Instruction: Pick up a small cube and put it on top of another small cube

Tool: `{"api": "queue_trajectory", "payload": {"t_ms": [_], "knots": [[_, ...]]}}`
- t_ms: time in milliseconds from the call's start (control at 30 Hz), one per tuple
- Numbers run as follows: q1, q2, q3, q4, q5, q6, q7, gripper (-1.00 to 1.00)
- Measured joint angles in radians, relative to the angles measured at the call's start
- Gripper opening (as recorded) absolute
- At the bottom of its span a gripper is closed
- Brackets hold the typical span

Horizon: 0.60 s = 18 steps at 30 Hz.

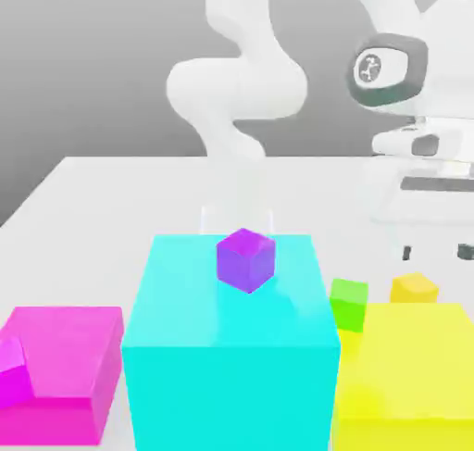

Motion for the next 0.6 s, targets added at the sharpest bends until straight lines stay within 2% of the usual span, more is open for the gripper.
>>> {"api": "queue_trajectory", "payload": {"t_ms": [133,233,300,433,600], "knots": [[0.085,0.094,0.058,-0.065,0.025,0.071,0.053,0.0],[0.16,0.144,0.103,-0.116,0.117,0.127,0.041,0.0],[0.17,0.169,0.101,-0.122,0.123,0.148,0.051,0.0],[0.184,0.221,0.066,-0.107,0.038,0.177,0.12,0.0],[0.252,0.294,-0.037,-0.085,-0.116,0.216,0.235,0.0]]}}
